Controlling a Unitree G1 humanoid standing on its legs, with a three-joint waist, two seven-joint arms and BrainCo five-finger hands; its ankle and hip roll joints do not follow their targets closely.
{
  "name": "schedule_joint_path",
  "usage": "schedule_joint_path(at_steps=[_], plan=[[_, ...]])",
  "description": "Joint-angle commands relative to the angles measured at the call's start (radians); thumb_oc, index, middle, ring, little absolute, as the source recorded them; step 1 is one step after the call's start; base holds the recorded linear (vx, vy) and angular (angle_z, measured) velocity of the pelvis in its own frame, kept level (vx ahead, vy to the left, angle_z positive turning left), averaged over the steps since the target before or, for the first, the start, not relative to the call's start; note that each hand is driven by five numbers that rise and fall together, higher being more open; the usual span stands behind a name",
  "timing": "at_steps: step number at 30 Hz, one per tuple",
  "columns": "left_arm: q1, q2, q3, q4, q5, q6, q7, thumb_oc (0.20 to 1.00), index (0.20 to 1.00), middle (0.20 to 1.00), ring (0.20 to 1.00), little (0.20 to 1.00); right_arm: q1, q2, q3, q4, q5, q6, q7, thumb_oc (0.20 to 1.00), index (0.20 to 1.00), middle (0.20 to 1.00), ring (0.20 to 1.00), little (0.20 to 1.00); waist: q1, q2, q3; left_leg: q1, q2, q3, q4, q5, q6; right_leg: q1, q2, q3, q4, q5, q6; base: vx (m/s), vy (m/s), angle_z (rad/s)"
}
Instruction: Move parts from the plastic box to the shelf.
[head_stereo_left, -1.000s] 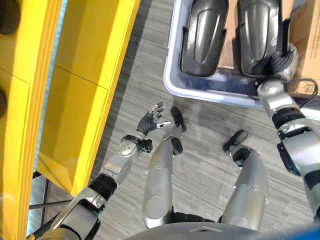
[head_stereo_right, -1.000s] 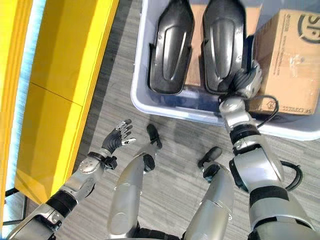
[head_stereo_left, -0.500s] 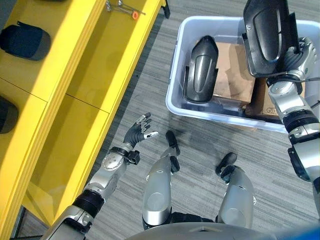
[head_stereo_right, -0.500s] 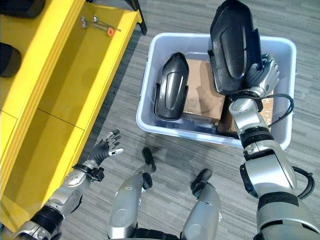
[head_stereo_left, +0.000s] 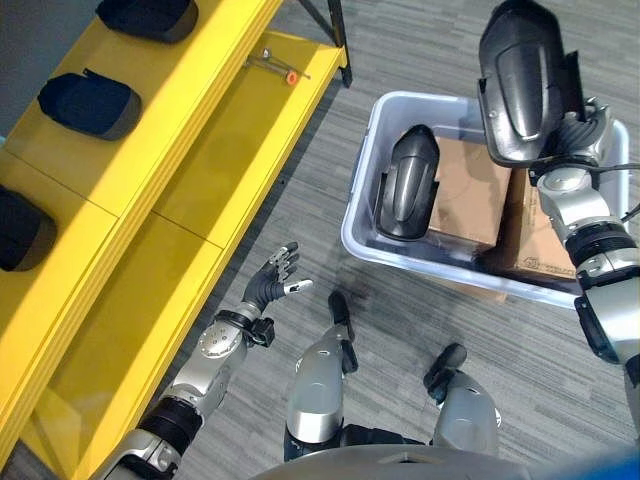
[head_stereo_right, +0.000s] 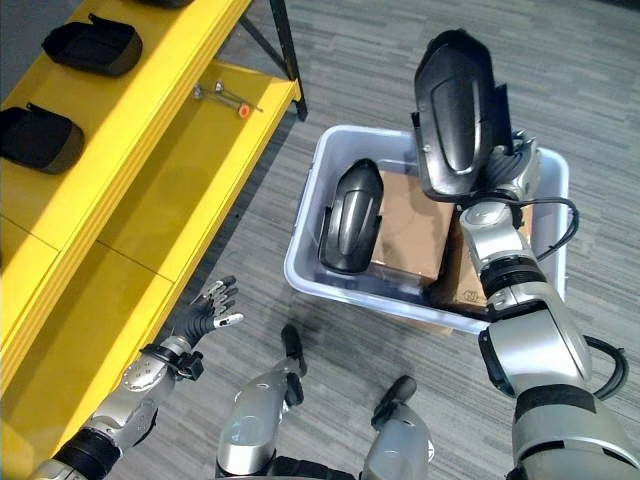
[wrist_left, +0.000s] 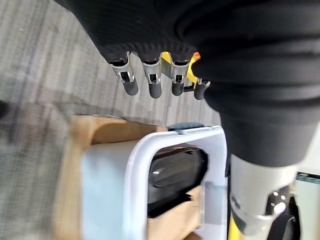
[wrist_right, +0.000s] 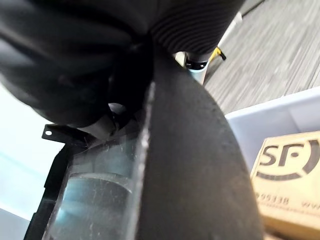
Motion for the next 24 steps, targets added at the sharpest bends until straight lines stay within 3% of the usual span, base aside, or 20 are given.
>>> schedule_joint_path(at_steps=[1, 6, 9, 14, 17, 18, 19, 22, 24], plan=[[-0.009, -0.007, -0.019, -0.018, 0.019, -0.06, -0.009, 1.0, 1.0, 1.0, 1.0, 1.0, 0.01, -0.023, -0.009, -0.075, 0.057, -0.092, 0.063, 0.2, 0.2, 0.2, 0.2, 0.2, 0.014, -0.021, -0.061, 0.008, 0.041, -0.095, 0.02, -0.054, -0.103, -0.032, 0.012, 0.027, 0.058, -0.044, 0.001, 0.08, 0.123, -0.13], [0.02, -0.051, 0.015, -0.028, 0.04, -0.035, 0.002, 1.0, 1.0, 1.0, 1.0, 1.0, 0.253, 0.094, -0.013, -0.358, 0.045, -0.085, 0.105, 0.2, 0.2, 0.2, 0.2, 0.2, -0.04, -0.049, -0.136, 0.071, 0.028, -0.059, 0.002, -0.064, -0.085, 0.023, 0.008, 0.043, 0.004, -0.011, 0.018, 0.08, 0.161, -0.22], [0.036, -0.067, 0.031, -0.04, 0.065, -0.026, 0.018, 1.0, 1.0, 1.0, 1.0, 1.0, 0.402, 0.149, -0.013, -0.523, -0.003, -0.102, 0.118, 0.2, 0.2, 0.2, 0.2, 0.2, -0.075, -0.056, -0.177, 0.116, -0.005, -0.029, -0.025, -0.077, -0.06, 0.047, -0.003, 0.062, -0.018, 0.016, 0.036, 0.05, 0.224, -0.15], [0.059, -0.075, 0.036, -0.065, 0.092, -0.018, 0.034, 1.0, 1.0, 1.0, 1.0, 1.0, 0.51, 0.192, 0.006, -0.622, -0.021, -0.108, 0.117, 0.2, 0.2, 0.2, 0.2, 0.2, -0.083, -0.051, -0.203, 0.142, -0.037, 0.0, -0.057, -0.086, -0.039, 0.052, -0.021, 0.045, -0.019, 0.043, 0.046, -0.03, 0.151, -0.1], [0.059, -0.067, 0.042, -0.083, 0.096, 0.006, 0.068, 1.0, 1.0, 1.0, 1.0, 1.0, 0.537, 0.213, 0.03, -0.649, -0.011, -0.108, 0.142, 0.2, 0.2, 0.2, 0.2, 0.2, -0.096, -0.052, -0.208, 0.142, -0.061, 0.006, -0.079, -0.087, -0.031, 0.049, 0.04, 0.074, -0.023, 0.012, 0.038, -0.07, 0.033, -0.2], [0.057, -0.064, 0.042, -0.088, 0.092, 0.013, 0.07, 1.0, 1.0, 1.0, 1.0, 1.0, 0.55, 0.212, 0.028, -0.653, -0.001, -0.112, 0.152, 0.2, 0.2, 0.2, 0.2, 0.2, -0.103, -0.058, -0.208, 0.134, -0.065, 0.0, -0.073, -0.09, -0.031, 0.053, 0.07, 0.095, -0.031, 0.0, 0.024, -0.04, -0.094, -0.1], [0.054, -0.064, 0.045, -0.093, 0.09, 0.03, 0.061, 1.0, 1.0, 1.0, 1.0, 1.0, 0.577, 0.208, 0.02, -0.651, 0.003, -0.13, 0.166, 0.2, 0.2, 0.2, 0.2, 0.2, -0.116, -0.074, -0.208, 0.113, -0.074, -0.016, -0.056, -0.094, -0.036, 0.076, 0.137, 0.129, -0.06, -0.021, -0.008, -0.02, -0.103, 0.03], [0.051, -0.078, 0.05, -0.102, 0.102, 0.062, 0.041, 1.0, 1.0, 1.0, 1.0, 1.0, 0.628, 0.2, 0.007, -0.666, 0.019, -0.149, 0.18, 0.2, 0.2, 0.2, 0.2, 0.2, -0.136, -0.096, -0.202, 0.078, -0.09, -0.047, -0.028, -0.089, -0.052, 0.107, 0.208, 0.195, -0.135, -0.01, -0.038, -0.01, -0.107, 0.71], [0.053, -0.089, 0.055, -0.102, 0.11, 0.079, 0.038, 1.0, 1.0, 1.0, 1.0, 1.0, 0.658, 0.203, 0.009, -0.678, 0.011, -0.165, 0.202, 0.2, 0.2, 0.2, 0.2, 0.2, -0.138, -0.102, -0.195, 0.054, -0.082, -0.069, 0.006, -0.092, -0.061, 0.127, 0.206, 0.202, -0.158, -0.007, -0.046, -0.04, -0.165, 0.77]])
